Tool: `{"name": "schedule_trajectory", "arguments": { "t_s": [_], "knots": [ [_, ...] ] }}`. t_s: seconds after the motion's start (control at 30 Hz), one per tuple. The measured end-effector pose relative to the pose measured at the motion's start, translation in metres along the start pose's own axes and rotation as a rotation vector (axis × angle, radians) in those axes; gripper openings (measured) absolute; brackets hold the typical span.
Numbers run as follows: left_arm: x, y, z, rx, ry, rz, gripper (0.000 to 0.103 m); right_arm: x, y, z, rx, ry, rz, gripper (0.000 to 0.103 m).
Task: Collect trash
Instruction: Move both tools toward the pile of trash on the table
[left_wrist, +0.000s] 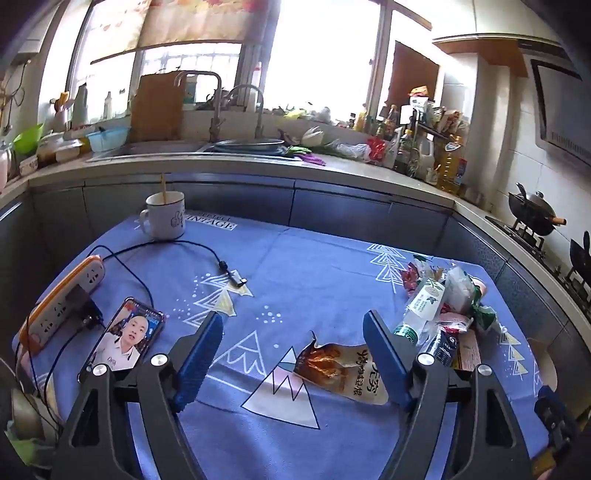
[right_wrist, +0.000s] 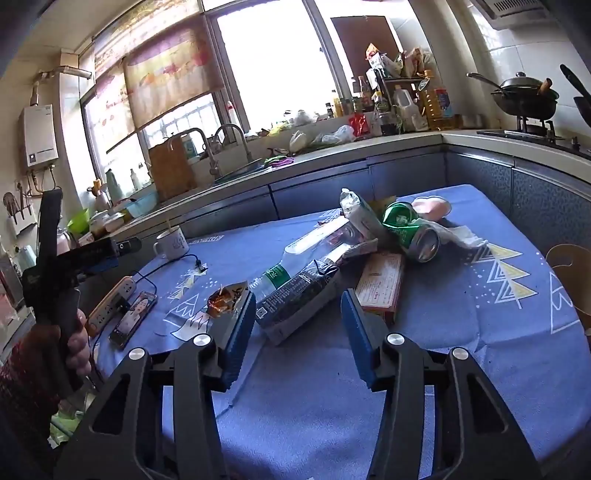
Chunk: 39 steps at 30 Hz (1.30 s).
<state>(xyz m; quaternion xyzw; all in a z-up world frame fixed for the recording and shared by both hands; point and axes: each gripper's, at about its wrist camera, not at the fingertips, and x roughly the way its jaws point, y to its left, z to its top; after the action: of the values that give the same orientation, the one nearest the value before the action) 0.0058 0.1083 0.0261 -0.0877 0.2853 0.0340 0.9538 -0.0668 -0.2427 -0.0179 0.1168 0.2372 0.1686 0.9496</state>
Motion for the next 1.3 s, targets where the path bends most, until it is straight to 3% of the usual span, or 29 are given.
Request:
{"name": "schedule_trajectory", "arguments": {
  "t_s": [0.27, 0.5, 0.57, 0.8, 1.03, 1.17, 1.23, 1.3],
  "knots": [
    [0.006, -0.032, -0.017, -0.039, 0.109, 0.081, 0.078, 0.008, -0.047, -0.001, 0.003, 0.105, 0.119, 0.035],
    [0.007, -0.044, -0.041, -0.05, 0.178, 0.154, 0.078, 0.017, -0.059, -0.01, -0.017, 0.16, 0.204, 0.033],
    [0.007, -0.047, -0.046, -0.033, 0.192, 0.17, 0.078, 0.023, -0.063, -0.006, -0.019, 0.203, 0.194, 0.033],
    [0.021, -0.058, -0.04, 0.023, 0.208, 0.125, 0.078, 0.023, -0.067, -0.005, 0.032, 0.137, 0.143, 0.033],
    [0.016, -0.092, -0.042, 0.086, 0.069, 0.019, 0.078, 0.009, -0.057, 0.009, 0.051, 0.034, 0.008, 0.037],
    [0.004, -0.105, -0.043, 0.171, -0.045, 0.007, 0.078, 0.005, -0.048, 0.013, 0.067, -0.018, -0.056, 0.044],
    [-0.004, -0.105, -0.042, 0.191, -0.094, -0.01, 0.078, 0.003, -0.043, 0.015, 0.075, -0.044, -0.092, 0.057],
    [-0.012, -0.103, -0.043, 0.211, -0.14, -0.026, 0.078, 0.002, -0.037, 0.016, 0.081, -0.066, -0.12, 0.061]
  ]
}}
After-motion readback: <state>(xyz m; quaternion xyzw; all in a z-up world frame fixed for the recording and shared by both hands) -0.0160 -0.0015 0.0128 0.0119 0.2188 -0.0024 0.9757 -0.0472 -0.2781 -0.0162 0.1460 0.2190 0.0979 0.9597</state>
